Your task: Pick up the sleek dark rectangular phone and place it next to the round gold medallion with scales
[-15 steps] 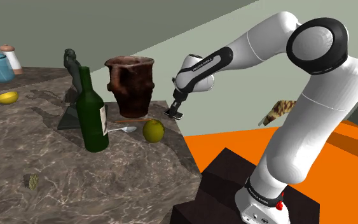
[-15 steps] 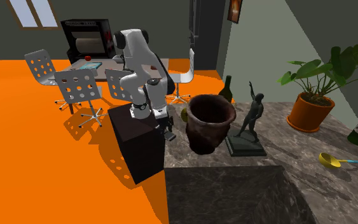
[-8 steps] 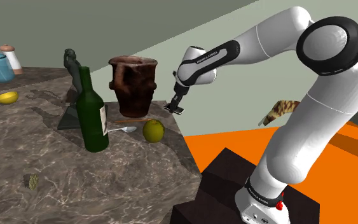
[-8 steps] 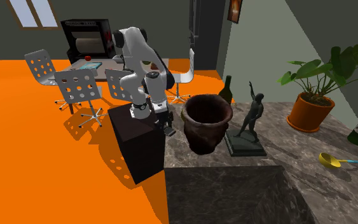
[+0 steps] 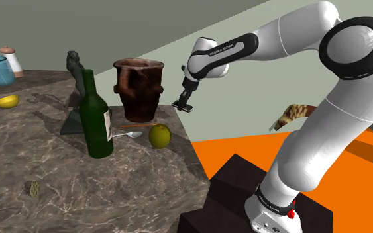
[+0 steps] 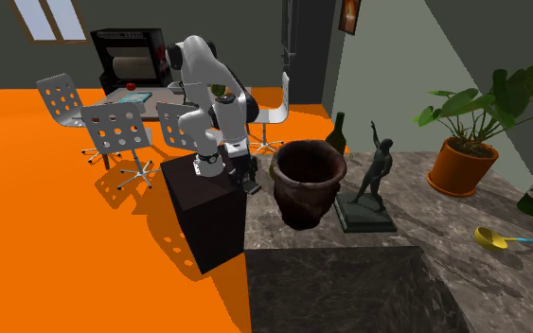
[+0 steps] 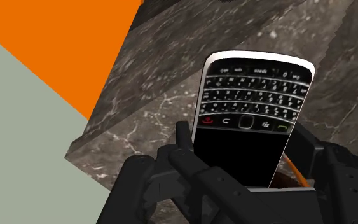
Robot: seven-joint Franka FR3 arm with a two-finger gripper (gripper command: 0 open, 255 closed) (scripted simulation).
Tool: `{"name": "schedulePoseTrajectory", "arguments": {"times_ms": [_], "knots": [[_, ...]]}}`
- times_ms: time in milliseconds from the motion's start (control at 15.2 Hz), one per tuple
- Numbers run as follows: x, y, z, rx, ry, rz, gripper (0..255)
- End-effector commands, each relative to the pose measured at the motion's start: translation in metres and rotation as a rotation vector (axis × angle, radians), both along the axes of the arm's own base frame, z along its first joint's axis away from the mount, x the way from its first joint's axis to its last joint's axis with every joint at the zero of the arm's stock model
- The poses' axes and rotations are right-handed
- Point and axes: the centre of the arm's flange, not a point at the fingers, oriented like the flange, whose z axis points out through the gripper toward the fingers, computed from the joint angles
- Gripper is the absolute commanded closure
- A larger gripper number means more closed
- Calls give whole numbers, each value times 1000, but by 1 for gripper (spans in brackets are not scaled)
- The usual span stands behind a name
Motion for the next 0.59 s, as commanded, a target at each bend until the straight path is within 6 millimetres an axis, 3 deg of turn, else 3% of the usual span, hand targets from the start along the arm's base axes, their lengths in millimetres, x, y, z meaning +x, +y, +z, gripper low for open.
{"name": "schedulePoseTrajectory", "arguments": {"times_ms": [0,264,528], "knots": [[1,0,11,0,0,0,255],[1,0,28,0,0,0,255],[-1,53,28,0,0,0,255]]}}
